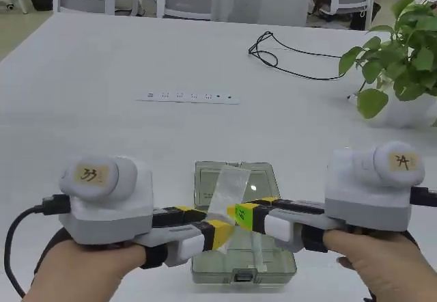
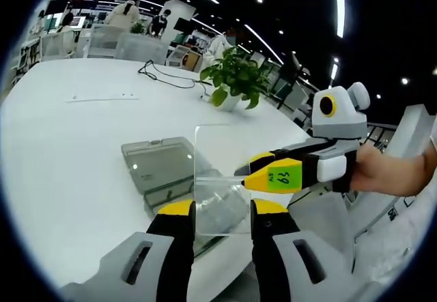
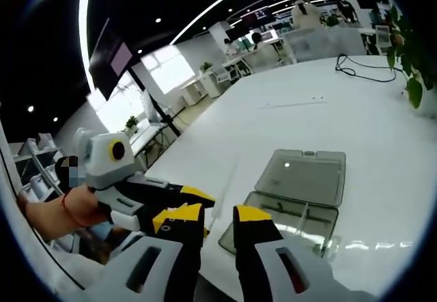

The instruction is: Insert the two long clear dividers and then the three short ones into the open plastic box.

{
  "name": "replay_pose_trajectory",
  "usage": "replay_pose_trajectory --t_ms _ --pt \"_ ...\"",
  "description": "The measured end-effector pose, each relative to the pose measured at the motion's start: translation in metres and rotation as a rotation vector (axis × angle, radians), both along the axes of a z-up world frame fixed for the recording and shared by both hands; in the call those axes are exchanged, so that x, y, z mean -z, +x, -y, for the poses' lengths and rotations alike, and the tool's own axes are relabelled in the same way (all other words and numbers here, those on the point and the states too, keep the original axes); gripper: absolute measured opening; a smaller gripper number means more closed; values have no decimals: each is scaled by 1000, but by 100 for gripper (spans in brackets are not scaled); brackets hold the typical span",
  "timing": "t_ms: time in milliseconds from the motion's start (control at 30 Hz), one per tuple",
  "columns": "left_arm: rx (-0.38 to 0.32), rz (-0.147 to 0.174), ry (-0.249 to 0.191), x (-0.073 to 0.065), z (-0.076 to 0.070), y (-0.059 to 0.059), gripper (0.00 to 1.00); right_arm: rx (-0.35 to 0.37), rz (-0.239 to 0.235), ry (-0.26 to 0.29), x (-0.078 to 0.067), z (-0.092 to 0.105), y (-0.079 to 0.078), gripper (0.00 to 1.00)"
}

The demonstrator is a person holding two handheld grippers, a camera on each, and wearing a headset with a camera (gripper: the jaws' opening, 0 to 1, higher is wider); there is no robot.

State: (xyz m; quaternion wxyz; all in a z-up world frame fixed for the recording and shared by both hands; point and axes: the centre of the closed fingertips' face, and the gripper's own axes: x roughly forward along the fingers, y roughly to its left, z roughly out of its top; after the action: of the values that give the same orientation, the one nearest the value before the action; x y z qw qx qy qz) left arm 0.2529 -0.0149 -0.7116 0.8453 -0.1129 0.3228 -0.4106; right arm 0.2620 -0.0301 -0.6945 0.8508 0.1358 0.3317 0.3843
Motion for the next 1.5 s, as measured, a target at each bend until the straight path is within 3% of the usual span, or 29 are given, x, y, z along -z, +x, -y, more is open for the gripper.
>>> replay_pose_trajectory --t_ms 267,433,500,567,833,1267,1367,1500 --pt "19 17 7 -2 2 0 30 27 -43 24 4 -3 -1 9" --pt "21 23 5 -1 3 1 28 68 -50 19 4 -3 0 7" --pt "28 35 25 2 1 1 26 72 -59 28 3 -4 1 7" --pt "23 17 -2 1 1 1 28 75 -60 25 4 -3 1 7" --pt "54 41 12 2 2 -2 31 75 -73 30 1 -1 3 7" --pt "114 100 68 10 -21 -11 47 83 -131 11 -2 6 16 7" --pt "126 112 92 14 -29 -13 52 61 -125 -40 0 8 18 7" --pt "142 136 105 15 -36 -14 56 49 -165 -73 4 8 21 7"
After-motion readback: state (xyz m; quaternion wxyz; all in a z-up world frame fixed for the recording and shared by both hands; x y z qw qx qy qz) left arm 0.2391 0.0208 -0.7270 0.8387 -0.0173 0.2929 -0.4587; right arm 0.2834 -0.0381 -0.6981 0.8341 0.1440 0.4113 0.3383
